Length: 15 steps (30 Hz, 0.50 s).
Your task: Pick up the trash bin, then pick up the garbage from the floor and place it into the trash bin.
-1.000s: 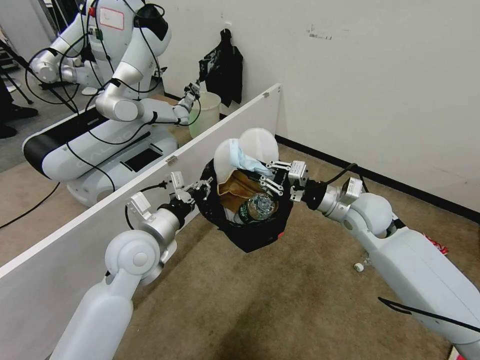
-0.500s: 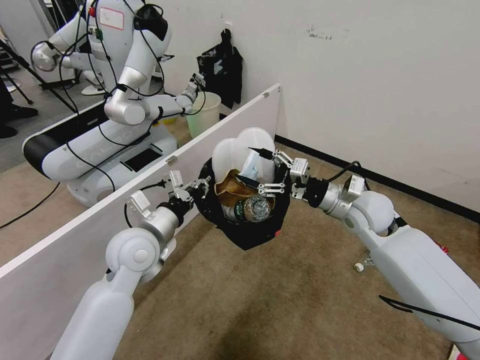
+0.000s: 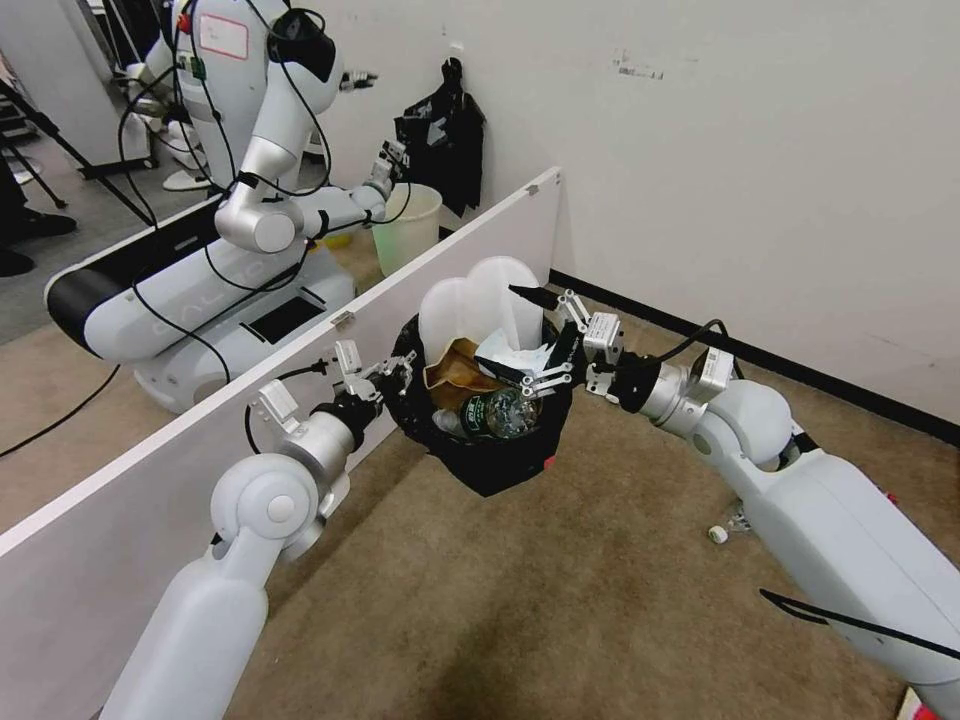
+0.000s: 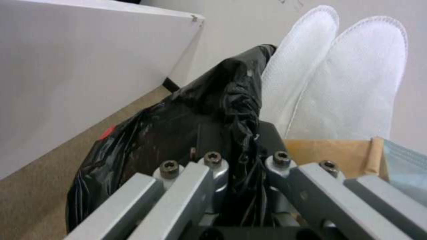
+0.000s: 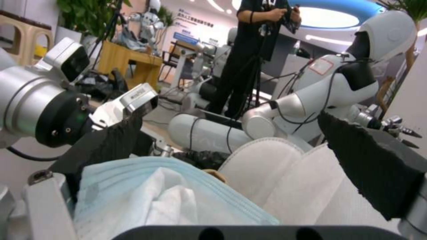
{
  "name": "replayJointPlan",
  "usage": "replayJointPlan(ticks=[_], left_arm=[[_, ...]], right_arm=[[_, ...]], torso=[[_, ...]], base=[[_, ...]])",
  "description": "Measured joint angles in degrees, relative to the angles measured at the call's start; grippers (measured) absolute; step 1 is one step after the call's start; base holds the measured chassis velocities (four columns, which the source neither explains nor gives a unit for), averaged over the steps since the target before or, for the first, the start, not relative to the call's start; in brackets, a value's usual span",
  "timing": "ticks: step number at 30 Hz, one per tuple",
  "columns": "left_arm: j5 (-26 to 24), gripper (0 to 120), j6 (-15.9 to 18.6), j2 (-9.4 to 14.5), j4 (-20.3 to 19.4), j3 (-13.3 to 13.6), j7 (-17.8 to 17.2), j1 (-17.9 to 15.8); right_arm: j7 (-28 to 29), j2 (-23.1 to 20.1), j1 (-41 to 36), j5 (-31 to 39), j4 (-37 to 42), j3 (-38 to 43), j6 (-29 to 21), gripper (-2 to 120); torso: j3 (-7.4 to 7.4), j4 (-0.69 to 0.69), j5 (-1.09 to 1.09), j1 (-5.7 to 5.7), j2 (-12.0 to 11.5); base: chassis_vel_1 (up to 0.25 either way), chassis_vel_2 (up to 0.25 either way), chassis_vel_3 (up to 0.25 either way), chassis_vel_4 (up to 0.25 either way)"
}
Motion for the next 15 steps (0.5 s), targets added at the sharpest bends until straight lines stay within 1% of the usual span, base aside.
replayJointPlan(ticks=[15], left_arm=[[-0.1, 3, -0.1, 0.3, -0.3, -0.6, 0.0, 0.7]], right_arm=[[1.2, -0.5, 2.0, 2.7, 0.9, 2.2, -0.4, 100]], torso=[[0.00, 0.00, 0.00, 0.00, 0.0]], base=[[0.000, 0.000, 0.000, 0.000]])
